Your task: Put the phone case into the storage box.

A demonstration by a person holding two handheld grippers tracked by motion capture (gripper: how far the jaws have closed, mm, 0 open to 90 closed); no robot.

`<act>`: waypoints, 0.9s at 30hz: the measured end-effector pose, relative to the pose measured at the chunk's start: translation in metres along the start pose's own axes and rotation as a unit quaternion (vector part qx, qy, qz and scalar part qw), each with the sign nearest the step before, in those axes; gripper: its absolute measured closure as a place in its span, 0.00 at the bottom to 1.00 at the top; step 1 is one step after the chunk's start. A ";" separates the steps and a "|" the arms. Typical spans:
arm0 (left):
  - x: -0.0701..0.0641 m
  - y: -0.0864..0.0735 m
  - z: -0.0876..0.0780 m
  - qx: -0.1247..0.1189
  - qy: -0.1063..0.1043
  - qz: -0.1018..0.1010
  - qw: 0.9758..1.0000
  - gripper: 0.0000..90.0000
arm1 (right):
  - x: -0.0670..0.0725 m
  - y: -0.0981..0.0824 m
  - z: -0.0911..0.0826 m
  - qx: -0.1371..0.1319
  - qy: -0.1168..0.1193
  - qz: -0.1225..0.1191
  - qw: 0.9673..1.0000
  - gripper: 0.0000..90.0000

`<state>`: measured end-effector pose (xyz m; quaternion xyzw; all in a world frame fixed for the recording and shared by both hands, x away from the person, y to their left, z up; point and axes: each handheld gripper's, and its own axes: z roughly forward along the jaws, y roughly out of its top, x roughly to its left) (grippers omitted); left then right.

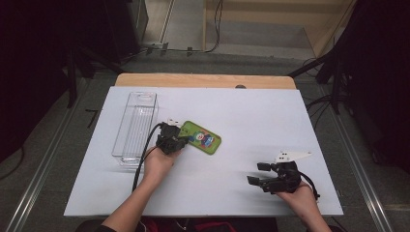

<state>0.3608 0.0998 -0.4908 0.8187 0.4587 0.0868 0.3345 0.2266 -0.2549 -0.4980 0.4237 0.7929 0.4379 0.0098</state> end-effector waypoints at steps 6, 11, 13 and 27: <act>0.001 0.001 0.007 -0.010 -0.020 -0.001 1.000 1.00 | -0.001 0.000 0.000 0.000 0.000 -0.001 1.000 0.26; 0.003 0.002 0.008 -0.014 -0.029 -0.007 0.999 1.00 | -0.001 0.000 0.000 -0.001 -0.001 0.001 1.000 0.26; 0.004 0.002 0.006 -0.017 -0.035 -0.014 0.999 1.00 | -0.001 0.000 0.000 -0.001 0.000 0.002 1.000 0.26; -0.006 0.001 -0.036 -0.021 -0.129 0.024 0.991 0.57 | -0.003 0.000 0.001 0.003 0.001 0.005 1.000 0.26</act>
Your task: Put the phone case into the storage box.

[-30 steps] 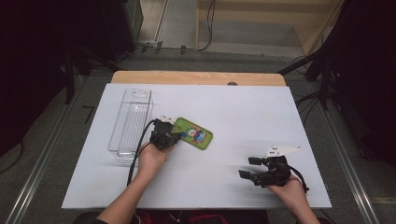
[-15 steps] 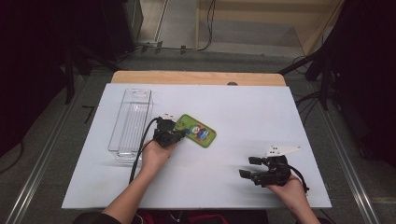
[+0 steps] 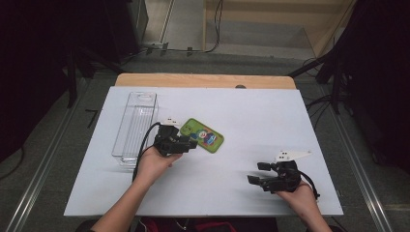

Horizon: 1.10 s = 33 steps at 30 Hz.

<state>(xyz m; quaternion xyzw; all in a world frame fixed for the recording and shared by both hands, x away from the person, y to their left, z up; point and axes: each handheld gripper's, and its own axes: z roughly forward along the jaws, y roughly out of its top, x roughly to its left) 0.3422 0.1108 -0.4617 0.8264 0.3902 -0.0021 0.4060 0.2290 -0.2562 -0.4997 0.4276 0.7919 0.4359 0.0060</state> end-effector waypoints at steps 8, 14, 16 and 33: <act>-0.002 -0.010 -0.020 -0.026 -0.051 0.011 0.998 0.38 | -0.001 0.000 0.001 0.002 -0.001 0.003 1.000 0.26; -0.002 -0.016 -0.030 -0.033 -0.062 0.030 0.997 0.34 | -0.001 0.000 0.001 0.003 -0.001 0.004 1.000 0.26; -0.002 -0.018 -0.032 -0.035 -0.066 0.035 0.997 0.34 | -0.002 0.000 0.001 0.003 -0.001 0.003 1.000 0.26; -0.001 -0.046 -0.047 -0.031 -0.069 0.064 0.995 0.31 | -0.002 0.000 0.000 0.000 0.002 0.005 1.000 0.26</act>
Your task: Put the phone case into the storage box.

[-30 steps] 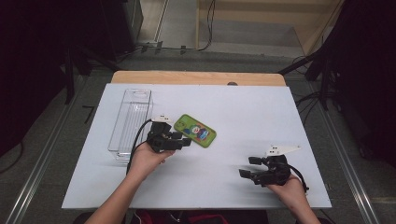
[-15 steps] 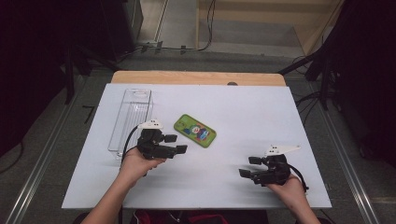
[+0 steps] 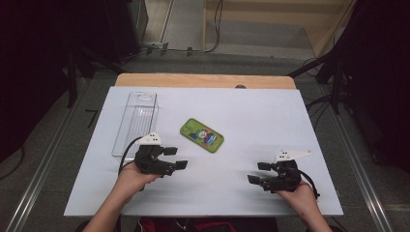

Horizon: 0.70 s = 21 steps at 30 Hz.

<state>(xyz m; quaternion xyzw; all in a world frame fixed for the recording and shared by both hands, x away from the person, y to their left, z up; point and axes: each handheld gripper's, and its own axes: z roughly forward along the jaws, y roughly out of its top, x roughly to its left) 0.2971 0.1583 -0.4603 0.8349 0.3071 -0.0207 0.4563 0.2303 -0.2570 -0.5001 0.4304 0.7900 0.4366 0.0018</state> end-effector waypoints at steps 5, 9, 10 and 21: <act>-0.002 -0.008 -0.005 -0.003 0.005 0.006 1.000 0.31 | 0.000 0.001 0.000 0.000 0.002 -0.001 1.000 0.26; -0.001 -0.015 -0.010 -0.006 0.006 0.004 1.000 0.31 | 0.001 0.001 0.001 0.003 0.001 -0.002 1.000 0.26; -0.001 -0.017 -0.011 -0.007 0.006 0.001 1.000 0.31 | 0.001 0.001 0.001 0.003 0.001 -0.003 1.000 0.26; -0.002 -0.029 -0.023 -0.010 0.014 0.002 1.000 0.31 | 0.000 0.002 0.001 0.003 0.001 -0.004 1.000 0.26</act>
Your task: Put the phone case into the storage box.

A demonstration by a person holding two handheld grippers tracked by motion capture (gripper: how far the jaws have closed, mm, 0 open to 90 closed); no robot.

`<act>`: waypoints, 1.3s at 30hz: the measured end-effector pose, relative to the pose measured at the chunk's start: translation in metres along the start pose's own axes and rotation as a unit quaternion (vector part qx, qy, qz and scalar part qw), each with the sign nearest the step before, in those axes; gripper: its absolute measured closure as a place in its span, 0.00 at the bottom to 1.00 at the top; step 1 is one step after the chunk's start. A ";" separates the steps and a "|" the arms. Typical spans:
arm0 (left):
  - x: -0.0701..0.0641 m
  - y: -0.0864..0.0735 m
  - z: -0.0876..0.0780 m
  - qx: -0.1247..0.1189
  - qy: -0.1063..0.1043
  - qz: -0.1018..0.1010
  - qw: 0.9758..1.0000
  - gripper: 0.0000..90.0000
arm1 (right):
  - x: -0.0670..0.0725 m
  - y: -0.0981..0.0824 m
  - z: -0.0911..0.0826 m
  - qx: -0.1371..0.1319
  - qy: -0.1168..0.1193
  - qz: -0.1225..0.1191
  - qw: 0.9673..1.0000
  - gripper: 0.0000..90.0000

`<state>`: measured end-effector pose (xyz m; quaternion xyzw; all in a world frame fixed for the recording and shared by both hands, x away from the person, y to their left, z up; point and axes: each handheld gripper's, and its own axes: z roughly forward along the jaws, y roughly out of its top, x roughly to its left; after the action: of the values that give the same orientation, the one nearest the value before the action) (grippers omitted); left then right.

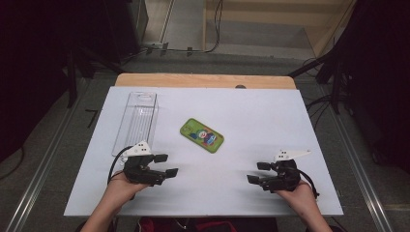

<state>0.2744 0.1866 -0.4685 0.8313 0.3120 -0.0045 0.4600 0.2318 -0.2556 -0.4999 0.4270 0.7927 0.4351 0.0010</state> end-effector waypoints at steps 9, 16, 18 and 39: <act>0.000 -0.013 -0.009 -0.005 -0.003 -0.009 1.000 0.31 | 0.000 0.001 0.001 0.001 -0.002 0.000 1.000 0.26; 0.000 -0.022 -0.016 0.007 0.020 0.000 1.000 0.31 | 0.000 0.000 0.001 0.004 -0.003 0.001 1.000 0.26; 0.001 -0.025 -0.017 0.005 0.019 -0.006 1.000 0.31 | -0.001 0.000 0.002 0.005 -0.002 0.002 1.000 0.26; 0.007 -0.030 -0.022 0.008 0.011 -0.044 0.999 0.31 | 0.000 0.007 0.001 -0.002 0.002 -0.007 1.000 0.24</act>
<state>0.2577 0.2186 -0.4807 0.8203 0.3530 -0.0183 0.4497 0.2371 -0.2531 -0.4957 0.4210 0.7945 0.4377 0.0038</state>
